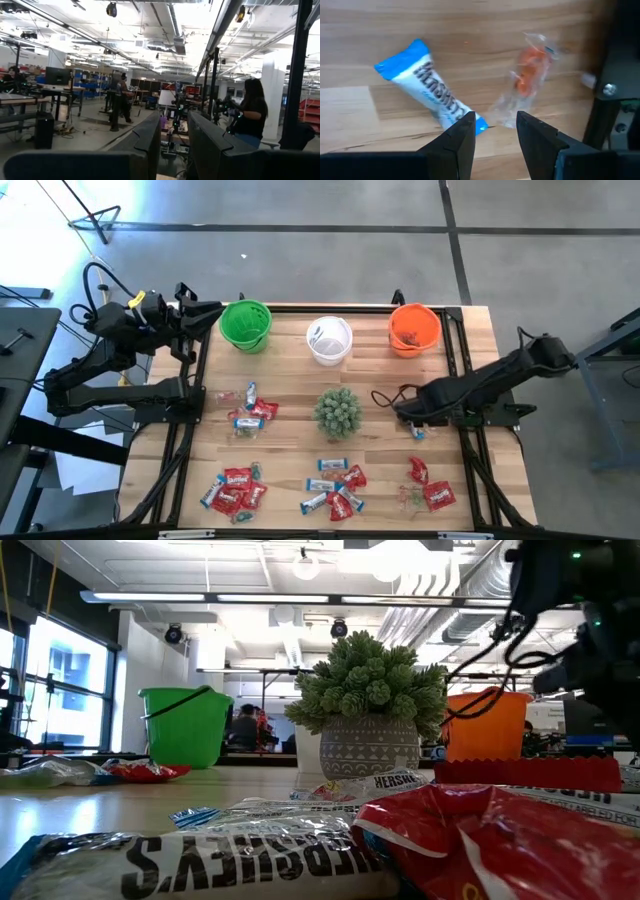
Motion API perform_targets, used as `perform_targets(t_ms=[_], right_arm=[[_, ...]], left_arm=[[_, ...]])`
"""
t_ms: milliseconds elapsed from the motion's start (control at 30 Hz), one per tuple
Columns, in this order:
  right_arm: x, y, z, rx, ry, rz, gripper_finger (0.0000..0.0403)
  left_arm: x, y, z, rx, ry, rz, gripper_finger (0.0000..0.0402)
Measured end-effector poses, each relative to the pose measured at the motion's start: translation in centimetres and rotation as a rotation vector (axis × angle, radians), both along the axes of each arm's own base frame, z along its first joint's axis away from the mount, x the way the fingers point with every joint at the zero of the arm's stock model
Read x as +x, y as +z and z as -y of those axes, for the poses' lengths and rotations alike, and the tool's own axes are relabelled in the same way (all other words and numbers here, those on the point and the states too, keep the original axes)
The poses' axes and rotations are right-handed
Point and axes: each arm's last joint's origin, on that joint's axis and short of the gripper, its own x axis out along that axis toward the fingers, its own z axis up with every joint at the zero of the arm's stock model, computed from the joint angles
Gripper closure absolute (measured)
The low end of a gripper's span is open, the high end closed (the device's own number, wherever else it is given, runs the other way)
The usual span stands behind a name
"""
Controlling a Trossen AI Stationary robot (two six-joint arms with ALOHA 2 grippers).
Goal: Sort candy
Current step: Put the transparent candy into the orange bucket
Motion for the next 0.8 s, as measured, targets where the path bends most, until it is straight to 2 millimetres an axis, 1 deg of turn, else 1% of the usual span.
perform_targets(t_ms=[133,267,400,500,633,800], right_arm=[[-0.8,0.3,-0.3,-0.022,-0.026,0.006,0.0263],[-1.7,0.1,-0.4,-0.027,-0.046,0.001,0.0263],[-2.6,-0.6,-0.3,-0.035,-0.086,-0.008,0.0263],[-3.0,-1.3,-0.1,-0.046,-0.112,0.031,0.0263],[-3.8,-2.5,0.2,-0.053,-0.145,0.047,0.0263],[-4.0,-3.5,0.3,-0.060,-0.179,0.074,0.0263]], left_arm=[[0.0,0.0,0.0,-0.006,-0.002,0.003,0.0319],[0.0,0.0,0.0,-0.006,0.000,0.003,0.0319],[0.0,0.0,-0.1,-0.004,0.020,0.003,0.0319],[0.0,0.0,-0.1,-0.008,0.037,0.005,0.0319],[0.0,0.0,-0.1,-0.004,0.045,0.004,0.0319],[0.0,0.0,-0.1,-0.004,0.045,0.004,0.0319]])
